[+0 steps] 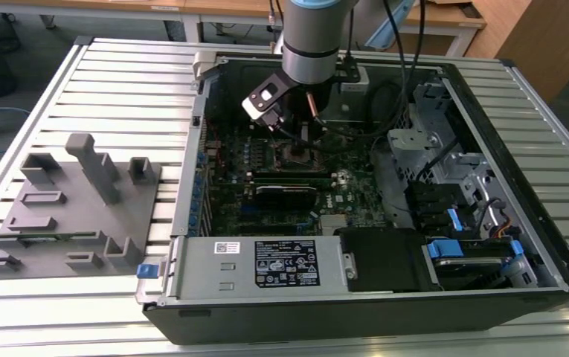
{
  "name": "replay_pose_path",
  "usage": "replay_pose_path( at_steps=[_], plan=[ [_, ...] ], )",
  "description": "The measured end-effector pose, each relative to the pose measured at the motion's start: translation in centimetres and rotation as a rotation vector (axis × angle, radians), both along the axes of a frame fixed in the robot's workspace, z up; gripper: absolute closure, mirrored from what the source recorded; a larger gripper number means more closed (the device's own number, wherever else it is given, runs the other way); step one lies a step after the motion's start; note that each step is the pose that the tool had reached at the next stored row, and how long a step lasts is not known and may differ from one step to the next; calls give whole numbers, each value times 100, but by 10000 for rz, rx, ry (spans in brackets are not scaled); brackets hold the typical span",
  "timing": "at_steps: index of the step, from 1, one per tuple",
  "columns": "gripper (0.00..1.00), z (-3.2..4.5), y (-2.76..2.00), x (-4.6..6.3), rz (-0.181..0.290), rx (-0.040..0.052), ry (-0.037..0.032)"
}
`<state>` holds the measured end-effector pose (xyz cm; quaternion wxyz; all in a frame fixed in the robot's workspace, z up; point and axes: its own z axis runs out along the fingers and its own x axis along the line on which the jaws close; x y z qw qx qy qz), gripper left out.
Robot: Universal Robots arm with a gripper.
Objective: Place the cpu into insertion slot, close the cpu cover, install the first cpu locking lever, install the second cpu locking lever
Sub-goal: 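Place the cpu into insertion slot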
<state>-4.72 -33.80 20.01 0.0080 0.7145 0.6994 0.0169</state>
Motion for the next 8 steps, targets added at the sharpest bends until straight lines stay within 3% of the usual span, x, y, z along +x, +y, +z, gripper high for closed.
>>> replay_pose_path(
  at_steps=[8],
  plan=[
    [89, -13, -2, -1, 0, -9, 6]
  ],
)
